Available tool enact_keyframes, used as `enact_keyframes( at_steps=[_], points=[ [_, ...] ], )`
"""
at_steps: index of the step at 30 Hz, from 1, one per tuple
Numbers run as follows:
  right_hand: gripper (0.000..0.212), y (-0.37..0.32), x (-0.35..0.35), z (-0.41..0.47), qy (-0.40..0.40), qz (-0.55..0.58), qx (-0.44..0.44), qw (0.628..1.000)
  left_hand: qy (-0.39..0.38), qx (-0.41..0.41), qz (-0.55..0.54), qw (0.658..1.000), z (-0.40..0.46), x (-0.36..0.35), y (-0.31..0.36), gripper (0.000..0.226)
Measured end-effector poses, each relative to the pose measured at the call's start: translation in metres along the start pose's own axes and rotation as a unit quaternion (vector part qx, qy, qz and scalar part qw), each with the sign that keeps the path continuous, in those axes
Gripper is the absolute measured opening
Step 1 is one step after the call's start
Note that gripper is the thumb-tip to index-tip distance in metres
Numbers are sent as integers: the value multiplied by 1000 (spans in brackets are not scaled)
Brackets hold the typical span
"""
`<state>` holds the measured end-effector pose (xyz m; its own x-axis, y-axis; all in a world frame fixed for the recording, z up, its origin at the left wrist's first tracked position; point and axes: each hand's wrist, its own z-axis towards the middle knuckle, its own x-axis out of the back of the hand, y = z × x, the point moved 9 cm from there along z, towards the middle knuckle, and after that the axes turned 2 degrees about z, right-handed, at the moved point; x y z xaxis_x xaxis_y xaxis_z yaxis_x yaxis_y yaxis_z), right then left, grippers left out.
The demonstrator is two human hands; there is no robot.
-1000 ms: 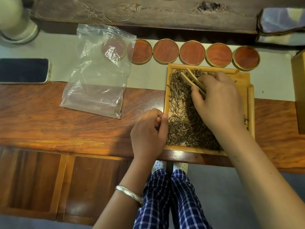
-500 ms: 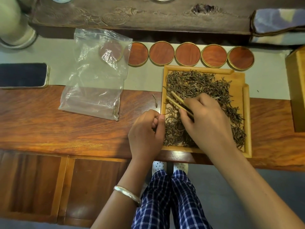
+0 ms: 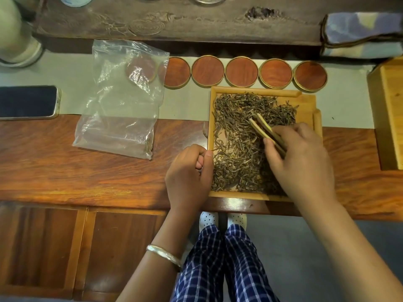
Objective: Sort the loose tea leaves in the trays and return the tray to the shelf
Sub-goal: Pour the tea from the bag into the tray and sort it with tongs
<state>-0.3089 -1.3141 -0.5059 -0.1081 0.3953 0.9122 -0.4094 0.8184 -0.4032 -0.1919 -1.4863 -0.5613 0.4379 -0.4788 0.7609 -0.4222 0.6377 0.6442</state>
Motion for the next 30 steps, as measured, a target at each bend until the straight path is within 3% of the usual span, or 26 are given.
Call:
enact_keyframes(
  at_steps=[16,30],
  points=[
    [29,52,23,-9,60,-13,-42,997,1,14,-9,1000,1,-5,-7,22],
    [26,-3,-8,-22,-29,-8,26,999,-18,33,-7,999,1,-8,-8,23]
  ],
)
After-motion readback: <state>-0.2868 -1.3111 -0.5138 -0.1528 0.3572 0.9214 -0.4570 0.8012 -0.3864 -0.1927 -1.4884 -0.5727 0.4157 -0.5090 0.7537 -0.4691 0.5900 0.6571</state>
